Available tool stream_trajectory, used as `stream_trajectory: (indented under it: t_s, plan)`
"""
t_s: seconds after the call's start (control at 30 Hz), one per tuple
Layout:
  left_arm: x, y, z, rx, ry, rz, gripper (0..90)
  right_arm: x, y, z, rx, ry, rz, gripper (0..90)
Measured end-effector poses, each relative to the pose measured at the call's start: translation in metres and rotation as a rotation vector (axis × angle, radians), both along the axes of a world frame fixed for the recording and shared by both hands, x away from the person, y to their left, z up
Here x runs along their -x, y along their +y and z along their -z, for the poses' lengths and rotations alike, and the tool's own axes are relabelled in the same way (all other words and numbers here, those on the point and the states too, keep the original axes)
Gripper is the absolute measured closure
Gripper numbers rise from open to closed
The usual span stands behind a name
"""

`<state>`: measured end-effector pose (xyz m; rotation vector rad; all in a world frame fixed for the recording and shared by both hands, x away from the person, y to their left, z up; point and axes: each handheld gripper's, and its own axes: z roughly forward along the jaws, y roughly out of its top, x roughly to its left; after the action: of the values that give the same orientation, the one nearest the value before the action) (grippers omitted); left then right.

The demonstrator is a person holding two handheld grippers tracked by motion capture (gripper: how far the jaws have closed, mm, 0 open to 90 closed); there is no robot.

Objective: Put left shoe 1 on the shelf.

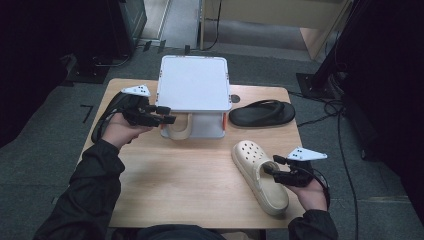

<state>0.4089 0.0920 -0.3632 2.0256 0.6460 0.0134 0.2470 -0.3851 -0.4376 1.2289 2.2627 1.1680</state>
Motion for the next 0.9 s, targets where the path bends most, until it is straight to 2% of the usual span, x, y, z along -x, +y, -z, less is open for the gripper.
stream_trajectory:
  t_s: [0.13,0.27,0.37,0.43,0.53,0.6,0.63,0.7,0.8,0.9]
  plan:
    - [-0.001,0.001,0.000,0.002,-0.003,-0.003,47.0,-0.006,-0.006,0.013,0.029,0.043,-0.002,42.5]
    - [-0.001,0.000,0.001,0.008,-0.004,-0.003,47.1,-0.012,-0.007,0.020,0.026,0.065,0.002,44.1]
    - [0.000,-0.004,0.004,-0.003,-0.007,0.006,48.3,-0.027,-0.004,0.026,0.008,0.082,0.009,50.2]
    - [0.000,-0.004,0.004,-0.004,-0.007,0.011,48.6,-0.029,-0.003,0.026,0.006,0.079,0.012,50.4]
    - [0.000,-0.005,0.004,-0.003,-0.002,0.011,49.9,-0.029,0.000,0.026,0.040,0.054,0.008,54.0]
    - [0.000,-0.004,0.004,0.002,0.005,0.011,52.9,-0.029,0.001,0.024,0.045,0.047,0.016,57.0]
    - [0.000,-0.003,0.004,0.004,0.009,0.027,55.2,-0.028,0.003,0.022,0.067,0.035,0.018,61.6]
    - [0.001,-0.003,0.004,0.010,0.015,0.032,56.8,-0.028,0.004,0.020,0.081,0.026,0.019,63.9]
    - [0.001,-0.003,0.003,0.026,0.028,0.042,60.7,-0.027,0.009,0.015,0.103,0.020,0.047,69.2]
    - [0.001,-0.004,0.003,0.012,0.033,0.042,61.5,-0.028,0.012,0.011,0.101,0.022,0.063,73.0]
